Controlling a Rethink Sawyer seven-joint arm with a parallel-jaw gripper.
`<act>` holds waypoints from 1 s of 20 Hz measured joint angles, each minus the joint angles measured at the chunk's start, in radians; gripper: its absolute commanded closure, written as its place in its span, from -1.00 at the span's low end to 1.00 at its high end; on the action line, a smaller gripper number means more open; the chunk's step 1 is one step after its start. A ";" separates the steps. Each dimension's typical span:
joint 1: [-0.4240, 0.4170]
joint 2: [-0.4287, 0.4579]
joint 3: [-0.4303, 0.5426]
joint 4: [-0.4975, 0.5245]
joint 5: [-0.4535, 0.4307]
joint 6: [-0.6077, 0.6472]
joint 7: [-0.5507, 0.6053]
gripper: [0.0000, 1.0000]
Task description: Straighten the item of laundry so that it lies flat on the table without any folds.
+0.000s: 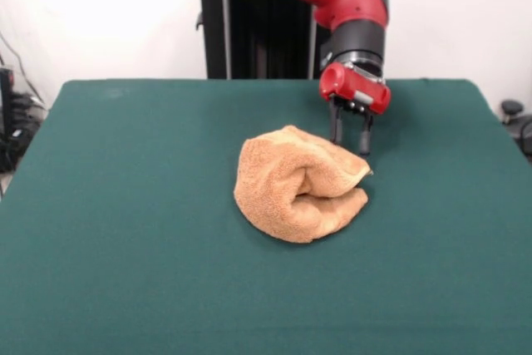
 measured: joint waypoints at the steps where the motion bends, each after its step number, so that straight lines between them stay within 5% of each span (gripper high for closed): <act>1: 0.000 0.000 -0.001 0.000 0.000 0.000 0.000 -1.00; 20: 0.002 0.001 -0.026 0.000 0.027 -0.002 0.000 -1.00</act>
